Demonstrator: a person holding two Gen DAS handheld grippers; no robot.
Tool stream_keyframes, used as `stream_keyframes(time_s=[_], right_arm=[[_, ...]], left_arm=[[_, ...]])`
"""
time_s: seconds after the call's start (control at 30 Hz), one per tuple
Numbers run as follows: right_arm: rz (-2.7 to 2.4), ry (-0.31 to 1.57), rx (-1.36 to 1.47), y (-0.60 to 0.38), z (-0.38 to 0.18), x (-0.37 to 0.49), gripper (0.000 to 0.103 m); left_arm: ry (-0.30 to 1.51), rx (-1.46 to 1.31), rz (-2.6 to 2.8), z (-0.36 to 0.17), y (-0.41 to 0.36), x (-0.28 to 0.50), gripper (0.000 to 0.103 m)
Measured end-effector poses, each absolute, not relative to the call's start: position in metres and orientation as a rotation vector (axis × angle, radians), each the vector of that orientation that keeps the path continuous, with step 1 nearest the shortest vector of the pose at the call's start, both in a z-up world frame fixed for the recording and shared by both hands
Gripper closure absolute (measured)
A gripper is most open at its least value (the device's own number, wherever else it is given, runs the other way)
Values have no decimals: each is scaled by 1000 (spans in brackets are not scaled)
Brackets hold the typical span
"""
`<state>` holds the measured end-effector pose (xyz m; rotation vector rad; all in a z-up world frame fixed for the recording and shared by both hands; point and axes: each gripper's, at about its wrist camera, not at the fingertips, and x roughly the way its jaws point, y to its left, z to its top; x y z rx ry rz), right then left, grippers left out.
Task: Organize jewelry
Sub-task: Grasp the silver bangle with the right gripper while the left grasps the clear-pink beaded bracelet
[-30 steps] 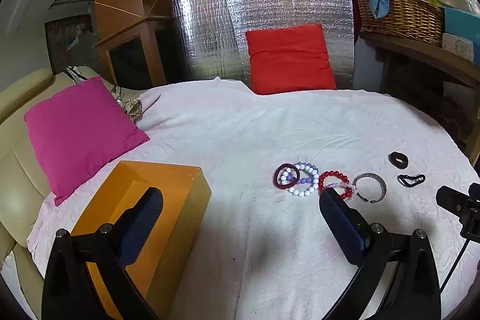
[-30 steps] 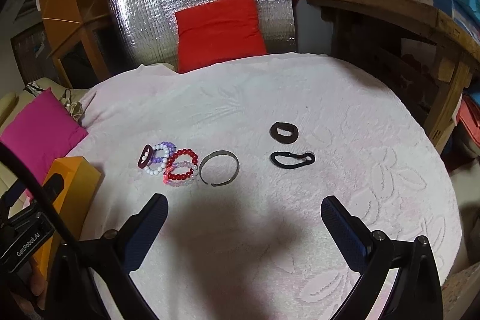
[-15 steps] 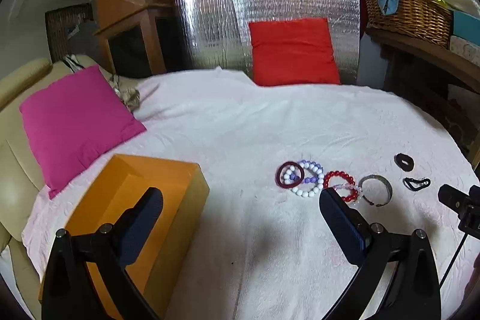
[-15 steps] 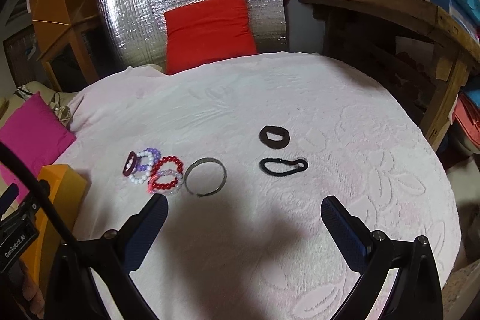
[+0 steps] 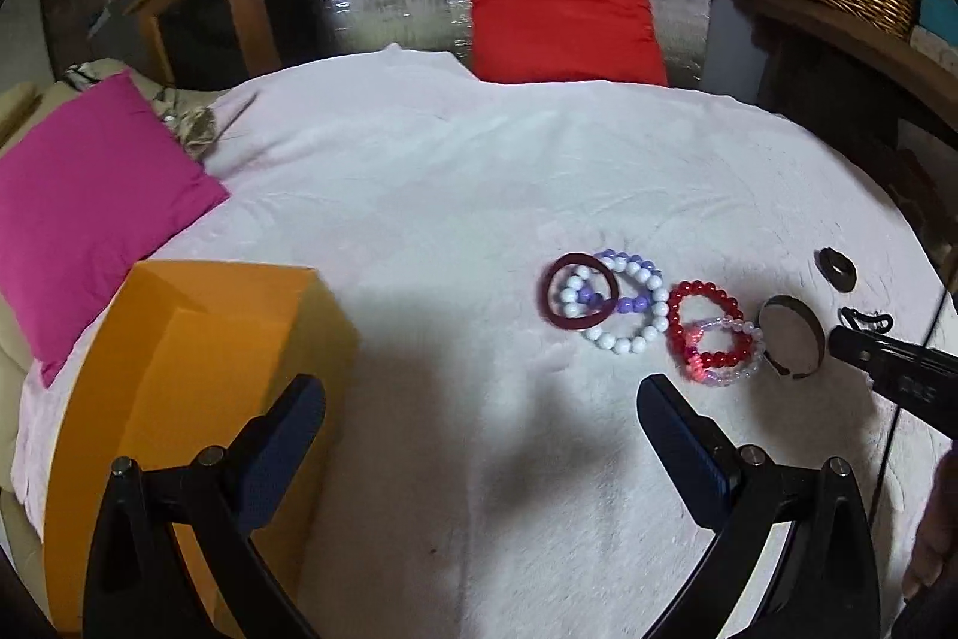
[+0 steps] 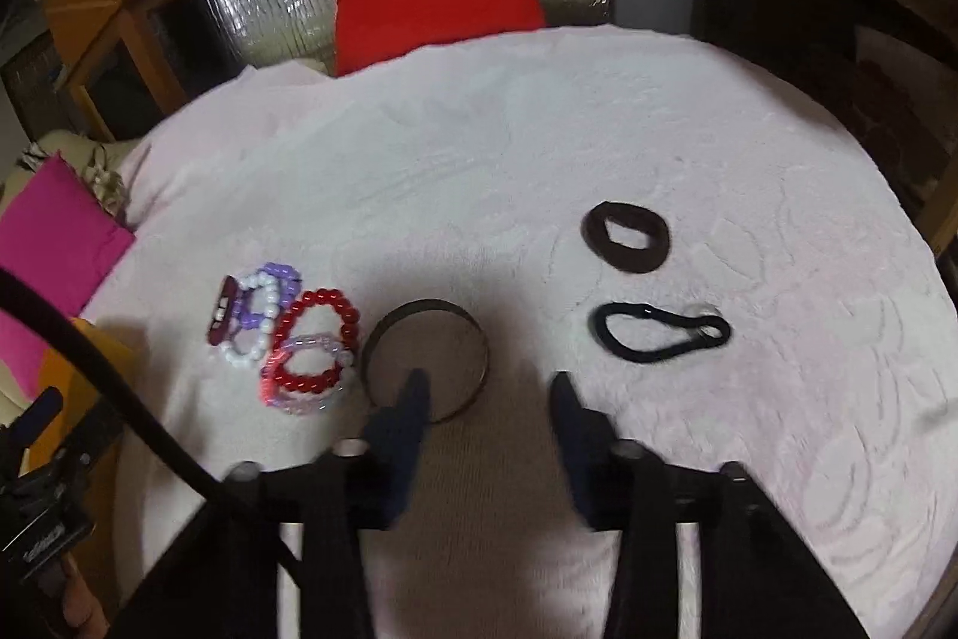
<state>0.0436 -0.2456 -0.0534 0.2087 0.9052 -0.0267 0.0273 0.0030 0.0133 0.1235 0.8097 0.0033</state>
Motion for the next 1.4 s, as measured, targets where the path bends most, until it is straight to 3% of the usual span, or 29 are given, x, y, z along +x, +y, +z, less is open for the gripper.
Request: stream_keyframes(time_s=[0.1,0.2,0.27,0.53,0.77,0.8,0.83,0.87,0.97,1.0,1.03,1.1,1.17,1.4], right_arm=[[-40,945,234,-249,-69,56,74],[-40,957,240,-253,-78,62,89],[-23,958,250,-256,-78,62,98],[-2,949,321,-275,-74,47,98],[9,964,362,-289,-76,34,98],[15,973,375,-292,-78,33,98],[19,976,385,-294,-79,31,98],[22,975,392,-296,-79,31,98],[34,954,415,-303,-77,28,95],[39,945,425,-304,-76,27,95],[46,940,433,-304,-77,28,90],[70,939,448,-303,-78,31,72],[90,936,454,-298,-80,32,42],[205,925,329,-261,-83,37,36]], left_arm=[[809,127,-28,11,-4,32,0],[812,122,-71,9,-13,37,1],[816,125,-106,6,-20,40,8],[840,84,-231,-8,-54,48,33],[901,69,-266,-30,-83,60,34],[907,54,-276,-31,-84,61,43],[913,43,-286,-33,-85,62,62],[926,28,-305,-36,-86,64,69],[909,37,-310,-38,-90,66,82],[904,48,-313,-38,-91,66,93],[906,46,-324,-38,-90,65,93],[909,39,-338,-39,-89,65,93],[904,42,-337,-38,-87,63,93],[860,0,-332,-14,-57,48,95]])
